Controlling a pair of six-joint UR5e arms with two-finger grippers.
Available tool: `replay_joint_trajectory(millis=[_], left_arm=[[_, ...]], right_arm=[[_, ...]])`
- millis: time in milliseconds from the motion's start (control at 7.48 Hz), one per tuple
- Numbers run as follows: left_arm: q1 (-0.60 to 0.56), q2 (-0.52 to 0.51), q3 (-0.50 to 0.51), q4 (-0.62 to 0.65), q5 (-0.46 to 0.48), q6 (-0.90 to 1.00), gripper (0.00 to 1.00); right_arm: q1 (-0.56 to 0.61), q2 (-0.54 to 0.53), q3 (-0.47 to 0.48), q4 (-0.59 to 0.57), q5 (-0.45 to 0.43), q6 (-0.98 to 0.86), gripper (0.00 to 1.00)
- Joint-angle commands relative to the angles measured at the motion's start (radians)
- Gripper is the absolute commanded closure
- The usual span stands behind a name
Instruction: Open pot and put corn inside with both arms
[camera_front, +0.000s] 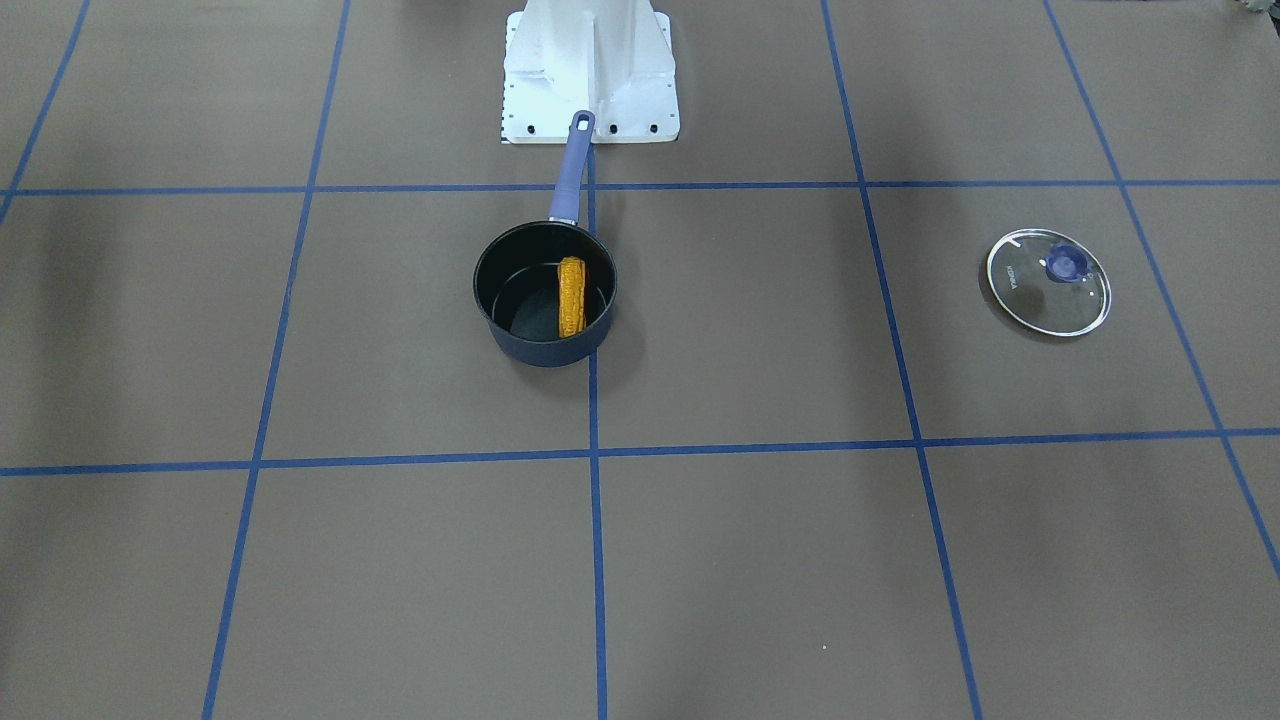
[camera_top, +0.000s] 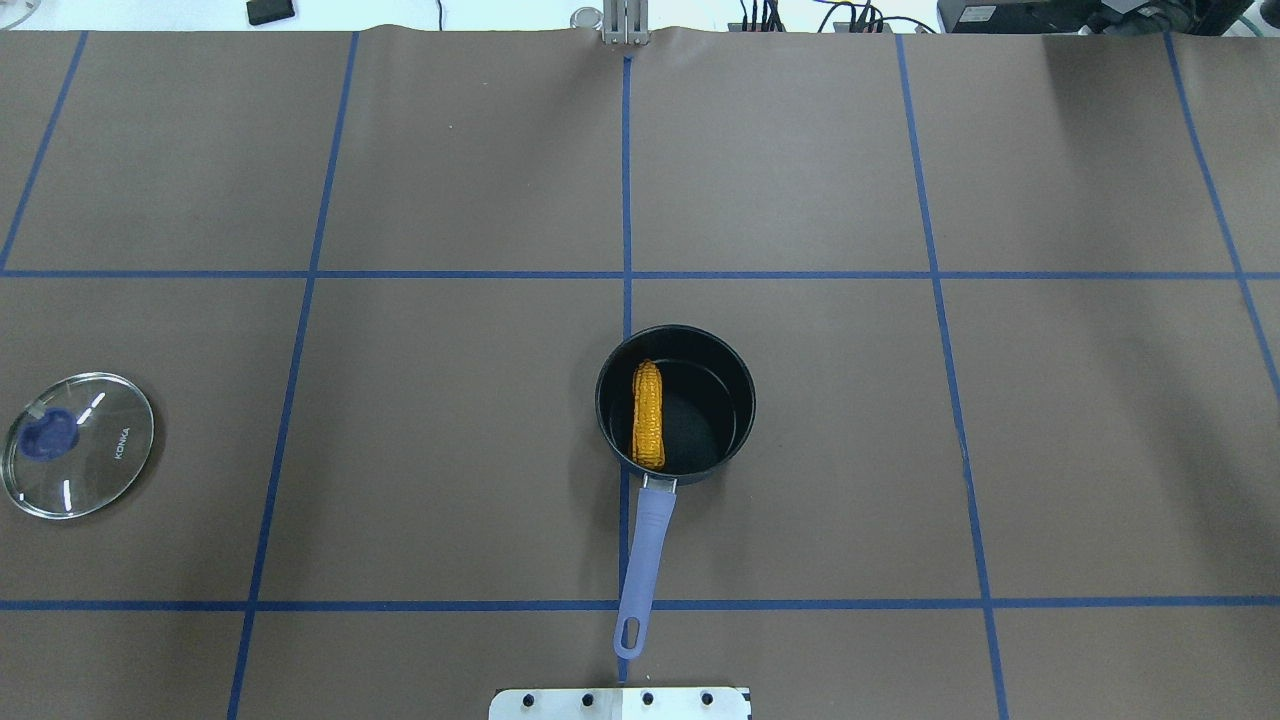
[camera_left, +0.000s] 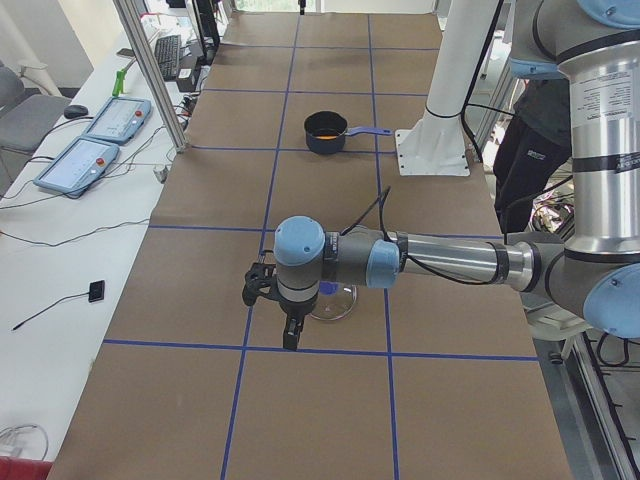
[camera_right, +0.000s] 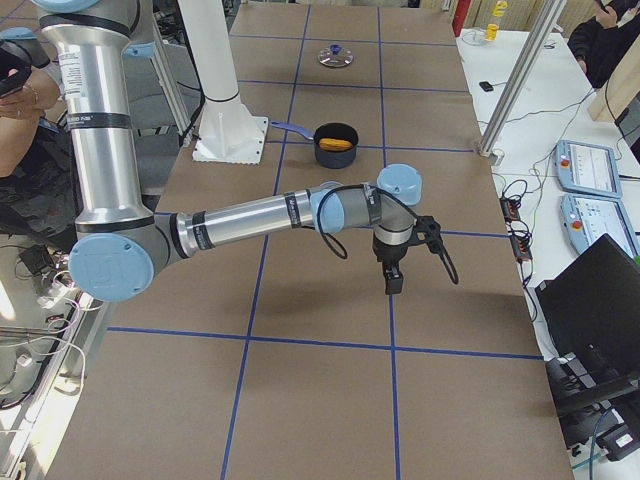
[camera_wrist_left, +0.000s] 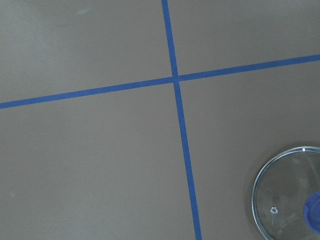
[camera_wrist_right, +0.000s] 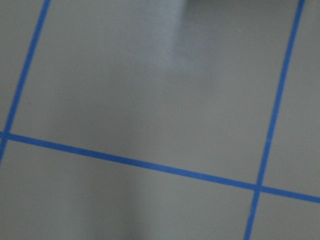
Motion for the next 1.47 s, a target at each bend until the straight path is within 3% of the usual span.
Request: replay_joint_trajectory(millis=[0,1338], left_arm=[[0.003,0.020,-0.003,-0.001,0.003,0.009,0.02],[0.003,0.029,-0.002,-0.001,0.002,0.009,0.02]], right_arm=[[0.077,-0.095,0.013,0.000,-0.005,-0.017,0.00],[0.086,-0.123,0.003,0.000,-0.008,-0.003,0.00]])
